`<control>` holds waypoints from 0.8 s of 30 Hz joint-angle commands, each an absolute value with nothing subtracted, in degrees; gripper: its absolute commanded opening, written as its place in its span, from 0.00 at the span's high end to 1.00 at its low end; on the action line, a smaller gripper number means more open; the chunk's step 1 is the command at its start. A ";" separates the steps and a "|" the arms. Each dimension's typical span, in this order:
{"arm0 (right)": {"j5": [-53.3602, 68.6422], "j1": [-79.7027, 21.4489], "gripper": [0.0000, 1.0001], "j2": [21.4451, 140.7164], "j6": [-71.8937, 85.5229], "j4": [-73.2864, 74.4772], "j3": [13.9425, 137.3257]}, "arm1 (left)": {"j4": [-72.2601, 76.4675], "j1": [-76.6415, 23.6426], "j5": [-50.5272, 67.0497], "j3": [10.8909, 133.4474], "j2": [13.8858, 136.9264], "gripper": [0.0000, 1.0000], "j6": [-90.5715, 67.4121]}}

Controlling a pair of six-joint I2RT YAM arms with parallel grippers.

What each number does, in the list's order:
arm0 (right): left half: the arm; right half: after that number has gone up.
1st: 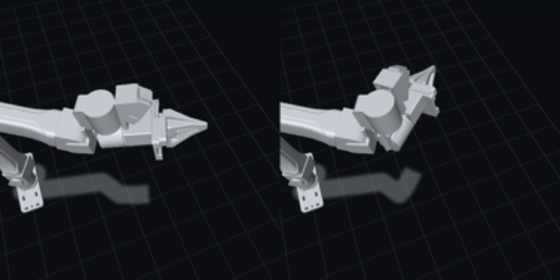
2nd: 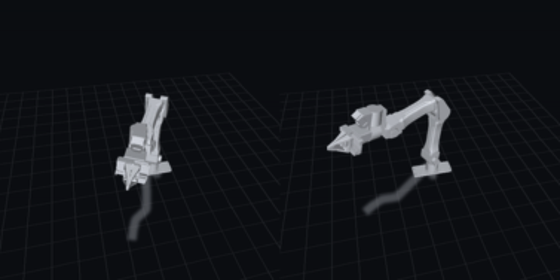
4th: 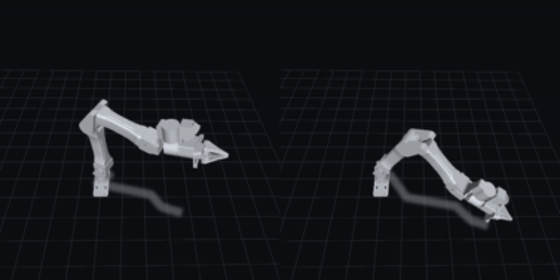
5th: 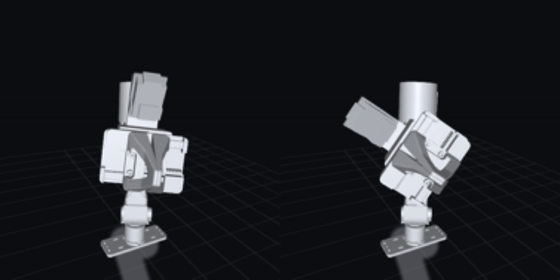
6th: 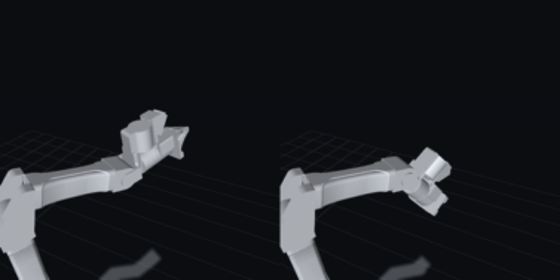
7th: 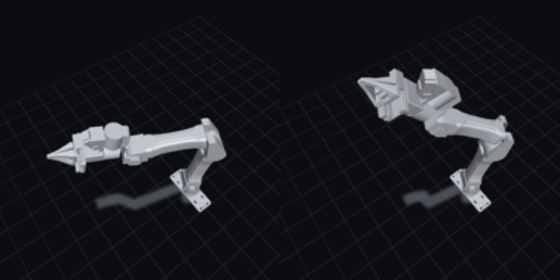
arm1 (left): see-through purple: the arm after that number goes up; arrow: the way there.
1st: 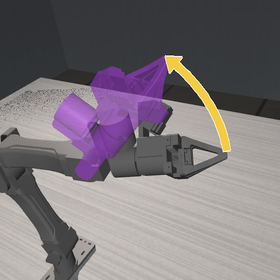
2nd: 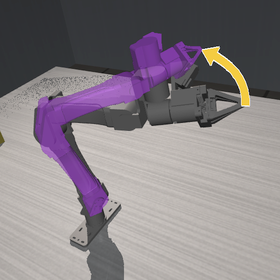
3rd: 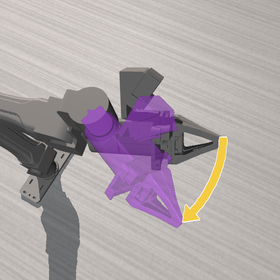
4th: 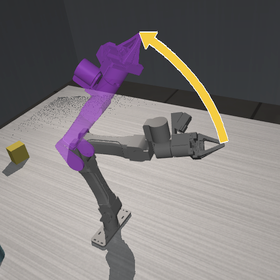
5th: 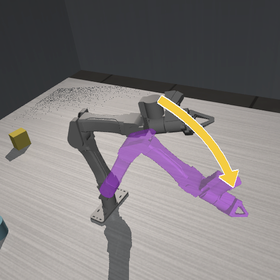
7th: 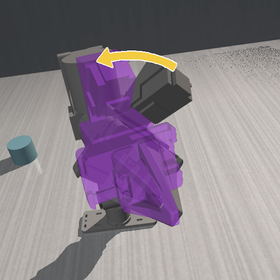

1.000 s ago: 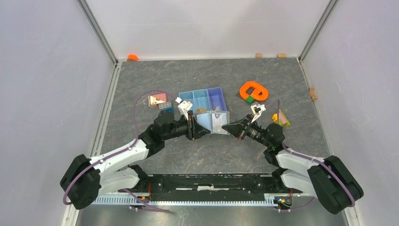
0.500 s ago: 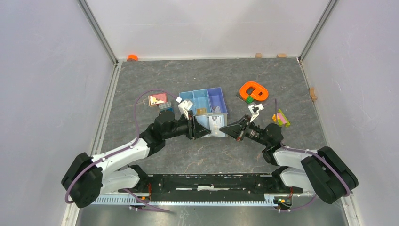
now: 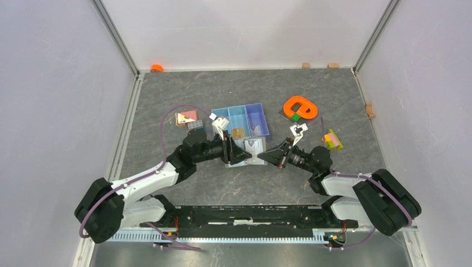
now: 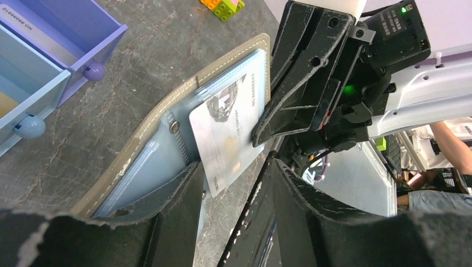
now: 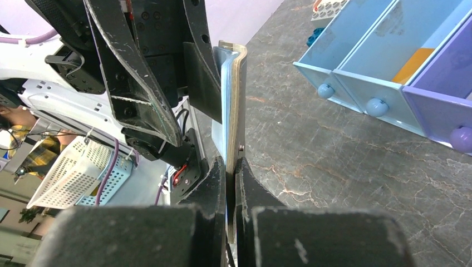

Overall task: Take the credit cards out of the card holder
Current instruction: Remove the credit card from the card holder.

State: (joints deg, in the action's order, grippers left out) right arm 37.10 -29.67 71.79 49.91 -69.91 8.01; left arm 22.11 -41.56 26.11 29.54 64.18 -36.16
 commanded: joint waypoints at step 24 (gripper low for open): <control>39.07 -33.91 0.92 74.50 45.47 -70.86 12.20 | 27.37 -41.13 28.86 30.44 66.36 0.71 -37.26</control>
